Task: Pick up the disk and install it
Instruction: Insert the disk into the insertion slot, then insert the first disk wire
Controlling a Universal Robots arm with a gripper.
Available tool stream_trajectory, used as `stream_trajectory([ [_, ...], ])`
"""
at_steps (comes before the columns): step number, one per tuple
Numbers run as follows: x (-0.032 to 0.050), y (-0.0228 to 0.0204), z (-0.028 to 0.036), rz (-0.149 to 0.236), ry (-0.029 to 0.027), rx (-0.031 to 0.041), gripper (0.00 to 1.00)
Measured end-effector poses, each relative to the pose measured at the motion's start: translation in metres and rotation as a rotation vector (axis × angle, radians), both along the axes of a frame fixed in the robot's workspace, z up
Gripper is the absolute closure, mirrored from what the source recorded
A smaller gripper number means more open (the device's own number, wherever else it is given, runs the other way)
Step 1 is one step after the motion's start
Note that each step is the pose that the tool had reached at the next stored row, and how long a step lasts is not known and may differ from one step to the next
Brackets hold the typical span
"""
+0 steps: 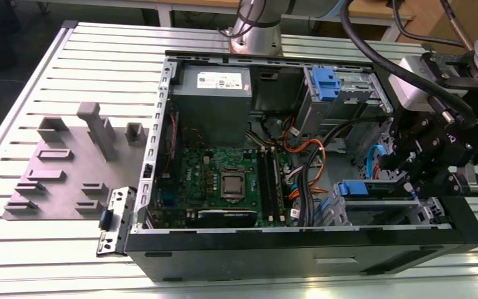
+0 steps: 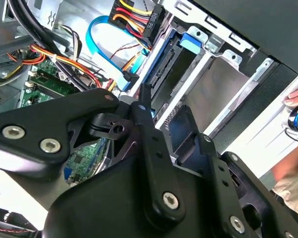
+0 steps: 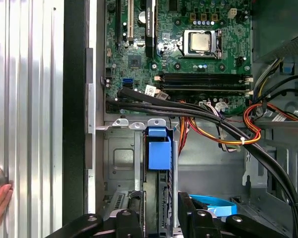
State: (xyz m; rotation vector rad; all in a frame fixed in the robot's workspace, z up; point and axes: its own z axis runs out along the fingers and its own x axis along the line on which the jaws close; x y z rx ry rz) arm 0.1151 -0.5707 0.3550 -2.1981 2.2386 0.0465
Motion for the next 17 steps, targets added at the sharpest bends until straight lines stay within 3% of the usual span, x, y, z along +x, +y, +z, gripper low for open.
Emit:
stream_trajectory([
  [17,0.0000,0.0008,0.0002,0.000,0.0000,0.0013,0.58],
])
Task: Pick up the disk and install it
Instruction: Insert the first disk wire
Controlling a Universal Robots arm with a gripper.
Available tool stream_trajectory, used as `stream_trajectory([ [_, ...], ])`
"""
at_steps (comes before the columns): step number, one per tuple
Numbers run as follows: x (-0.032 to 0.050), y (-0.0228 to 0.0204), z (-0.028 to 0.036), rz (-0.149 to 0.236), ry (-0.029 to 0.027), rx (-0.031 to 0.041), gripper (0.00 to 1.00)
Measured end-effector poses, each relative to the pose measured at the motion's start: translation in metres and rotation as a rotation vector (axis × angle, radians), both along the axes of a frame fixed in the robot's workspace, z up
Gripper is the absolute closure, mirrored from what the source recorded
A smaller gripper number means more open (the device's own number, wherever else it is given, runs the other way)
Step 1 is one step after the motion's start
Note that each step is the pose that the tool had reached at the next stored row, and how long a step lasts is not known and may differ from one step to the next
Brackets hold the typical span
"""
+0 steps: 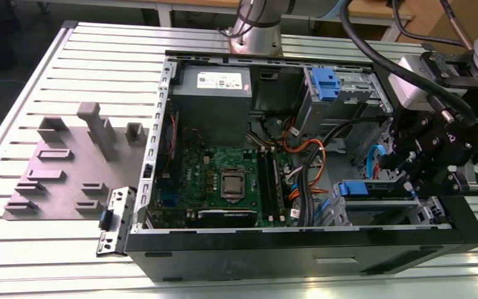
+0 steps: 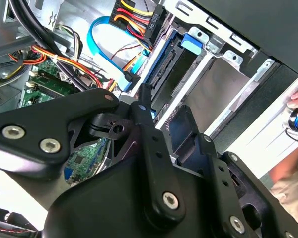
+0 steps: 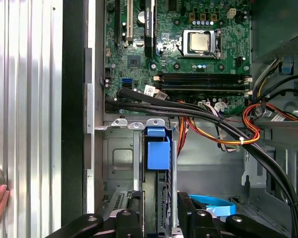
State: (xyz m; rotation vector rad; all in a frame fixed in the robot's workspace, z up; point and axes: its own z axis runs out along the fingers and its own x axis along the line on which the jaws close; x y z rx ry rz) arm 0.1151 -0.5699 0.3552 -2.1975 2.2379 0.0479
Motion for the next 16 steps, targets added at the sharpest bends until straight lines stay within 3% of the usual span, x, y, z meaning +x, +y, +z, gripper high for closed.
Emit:
stream_trajectory([
  [9,0.0000,0.0000,0.0123,0.000,0.0000,0.0001,0.58],
  [13,0.0000,0.0013,0.0126,0.000,0.0000,0.0010,0.58],
  [16,0.0000,0.0051,0.0126,0.000,0.0000,0.0050,0.58],
])
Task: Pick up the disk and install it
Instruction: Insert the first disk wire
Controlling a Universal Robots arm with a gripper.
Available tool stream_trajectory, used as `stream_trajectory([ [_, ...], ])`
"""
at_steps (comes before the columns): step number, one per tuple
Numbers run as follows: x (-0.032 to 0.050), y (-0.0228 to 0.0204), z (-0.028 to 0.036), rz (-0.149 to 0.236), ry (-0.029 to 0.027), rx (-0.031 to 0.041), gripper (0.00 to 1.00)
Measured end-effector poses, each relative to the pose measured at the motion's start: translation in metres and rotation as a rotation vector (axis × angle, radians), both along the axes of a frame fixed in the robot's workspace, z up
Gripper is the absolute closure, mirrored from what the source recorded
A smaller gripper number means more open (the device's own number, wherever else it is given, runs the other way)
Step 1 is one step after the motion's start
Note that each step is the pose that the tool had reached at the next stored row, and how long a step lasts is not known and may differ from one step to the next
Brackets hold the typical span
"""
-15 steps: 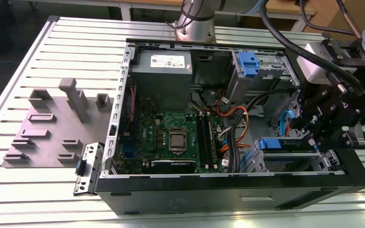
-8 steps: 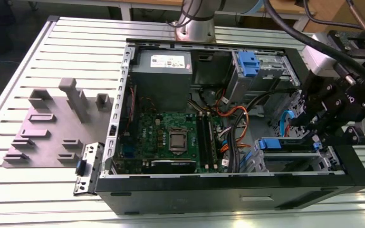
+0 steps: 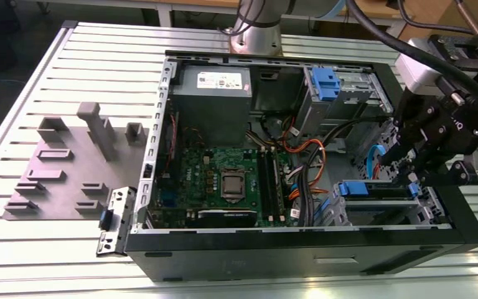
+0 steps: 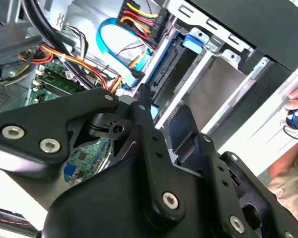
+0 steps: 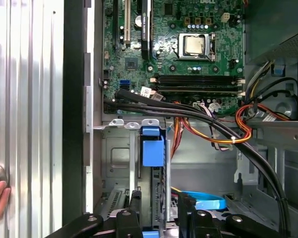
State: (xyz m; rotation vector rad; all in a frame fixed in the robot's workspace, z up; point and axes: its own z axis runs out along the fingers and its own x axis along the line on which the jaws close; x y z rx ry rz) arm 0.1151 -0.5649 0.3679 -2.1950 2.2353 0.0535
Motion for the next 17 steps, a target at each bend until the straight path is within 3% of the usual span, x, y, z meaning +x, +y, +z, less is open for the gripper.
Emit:
stream_trajectory([
  [3,0.0000,0.0039,-0.0001,0.000,0.0000,0.0039,0.58],
  [10,0.0000,0.0121,0.0000,0.000,0.0000,0.0053,0.58],
  [17,0.0067,0.0137,-0.0041,0.000,0.0006,0.0054,0.58],
])
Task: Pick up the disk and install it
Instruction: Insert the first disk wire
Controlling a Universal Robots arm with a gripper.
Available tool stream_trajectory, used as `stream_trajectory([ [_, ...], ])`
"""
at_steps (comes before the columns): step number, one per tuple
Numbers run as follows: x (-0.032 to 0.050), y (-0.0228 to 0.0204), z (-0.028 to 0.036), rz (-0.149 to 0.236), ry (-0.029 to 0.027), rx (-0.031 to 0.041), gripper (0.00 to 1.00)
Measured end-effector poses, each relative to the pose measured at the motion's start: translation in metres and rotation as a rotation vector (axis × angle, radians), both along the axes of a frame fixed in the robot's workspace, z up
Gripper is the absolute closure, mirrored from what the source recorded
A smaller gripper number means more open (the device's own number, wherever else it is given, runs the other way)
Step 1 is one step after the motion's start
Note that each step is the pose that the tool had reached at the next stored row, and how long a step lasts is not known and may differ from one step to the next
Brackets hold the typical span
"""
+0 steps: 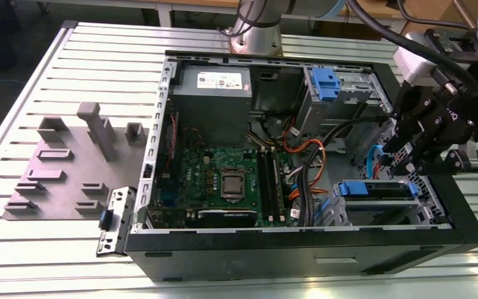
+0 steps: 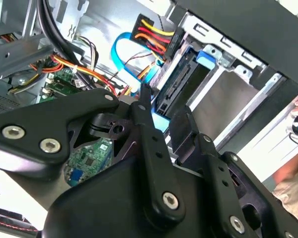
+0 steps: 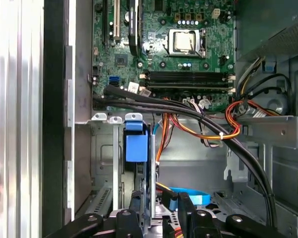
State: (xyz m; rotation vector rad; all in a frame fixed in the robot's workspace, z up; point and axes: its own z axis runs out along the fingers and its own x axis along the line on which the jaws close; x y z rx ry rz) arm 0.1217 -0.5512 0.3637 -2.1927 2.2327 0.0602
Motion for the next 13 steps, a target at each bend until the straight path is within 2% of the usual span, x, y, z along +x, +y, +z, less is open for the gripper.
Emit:
stream_trajectory([
  [5,0.0001,0.0000,-0.0081,0.000,0.0000,0.0000,0.58],
  [13,0.0001,0.0000,-0.0090,0.000,0.0000,-0.0001,0.58],
])
